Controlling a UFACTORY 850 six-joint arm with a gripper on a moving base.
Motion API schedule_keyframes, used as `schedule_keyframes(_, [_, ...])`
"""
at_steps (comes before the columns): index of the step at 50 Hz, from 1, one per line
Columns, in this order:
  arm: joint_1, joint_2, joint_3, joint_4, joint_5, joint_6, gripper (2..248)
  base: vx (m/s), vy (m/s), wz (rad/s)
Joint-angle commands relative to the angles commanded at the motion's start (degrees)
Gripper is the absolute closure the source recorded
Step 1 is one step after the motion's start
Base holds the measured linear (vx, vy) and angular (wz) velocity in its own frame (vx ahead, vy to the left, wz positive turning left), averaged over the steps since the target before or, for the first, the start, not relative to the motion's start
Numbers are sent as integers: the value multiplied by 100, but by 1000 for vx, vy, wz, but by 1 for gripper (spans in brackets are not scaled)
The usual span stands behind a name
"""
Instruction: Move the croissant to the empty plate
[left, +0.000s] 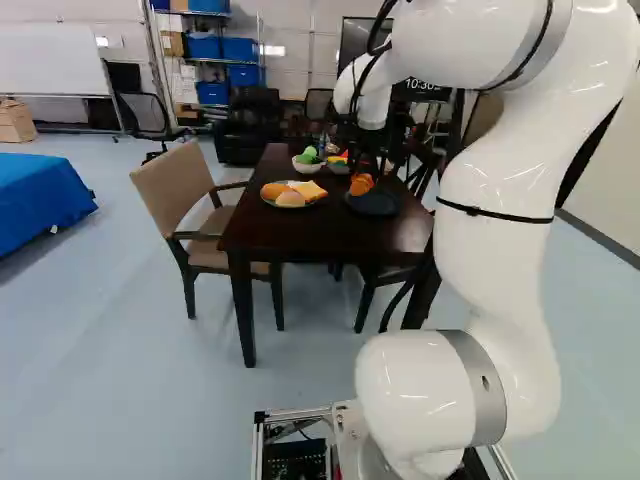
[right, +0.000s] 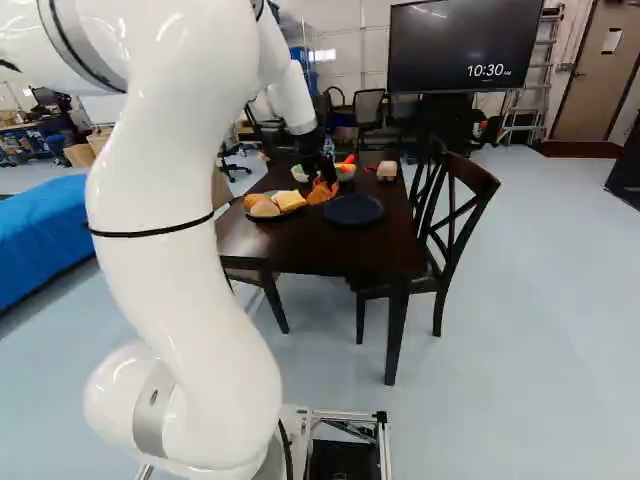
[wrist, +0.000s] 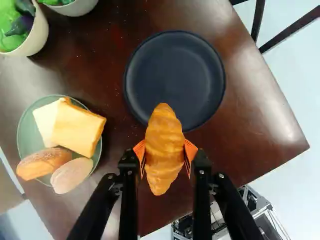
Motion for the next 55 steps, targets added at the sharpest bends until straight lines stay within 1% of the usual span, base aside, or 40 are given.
schedule_keyframes(8, [-107, -207, -238, 73, -117, 0, 138, 0, 0, 0])
schedule_keyframes(23, [-278, -756, -734, 293, -231, 0, 138, 0, 0, 0])
schedule_keyframes(45, [-588, -1451, -1325, 293, -231, 0, 138, 0, 0, 0])
schedule_keyframes(55, [-672, -1734, -1561, 293, -231, 0, 138, 0, 0, 0])
